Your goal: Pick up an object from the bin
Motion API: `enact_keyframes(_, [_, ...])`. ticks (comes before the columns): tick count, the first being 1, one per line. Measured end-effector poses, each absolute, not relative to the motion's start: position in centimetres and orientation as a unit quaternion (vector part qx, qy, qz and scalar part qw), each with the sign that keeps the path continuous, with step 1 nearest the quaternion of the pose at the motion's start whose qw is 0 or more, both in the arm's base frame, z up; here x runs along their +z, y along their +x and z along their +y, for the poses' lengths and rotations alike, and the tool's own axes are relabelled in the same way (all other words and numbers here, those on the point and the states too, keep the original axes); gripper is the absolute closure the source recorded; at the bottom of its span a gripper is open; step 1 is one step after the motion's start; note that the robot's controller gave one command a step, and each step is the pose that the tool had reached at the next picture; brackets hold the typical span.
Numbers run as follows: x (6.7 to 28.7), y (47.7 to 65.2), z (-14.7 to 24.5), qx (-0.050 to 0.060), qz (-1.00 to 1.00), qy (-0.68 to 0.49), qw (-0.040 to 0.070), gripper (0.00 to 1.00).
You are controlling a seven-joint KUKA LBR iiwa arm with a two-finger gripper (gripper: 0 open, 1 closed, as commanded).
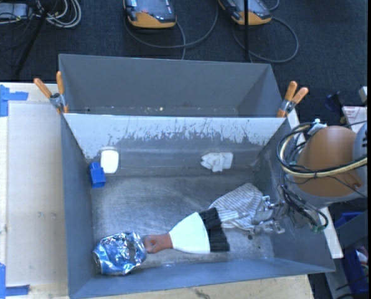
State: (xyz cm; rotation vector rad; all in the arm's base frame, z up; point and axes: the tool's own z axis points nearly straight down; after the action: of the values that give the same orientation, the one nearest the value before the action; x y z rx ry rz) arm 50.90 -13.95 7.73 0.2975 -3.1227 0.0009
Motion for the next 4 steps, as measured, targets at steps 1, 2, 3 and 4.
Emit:
enact_keyframes(1, [7.7, 50.9, -13.9, 0.000, -0.995, 0.095, 0.002, 1.00])
enact_keyframes(2, [8.9, 50.7, -13.7, -0.001, -0.995, 0.096, 0.003, 1.00])
enact_keyframes(3, [14.6, 51.1, -14.4, -0.001, -0.995, 0.102, 0.000, 1.00])
enact_keyframes(4, [19.4, 50.9, -14.5, -0.001, -0.993, 0.118, 0.002, 1.00])
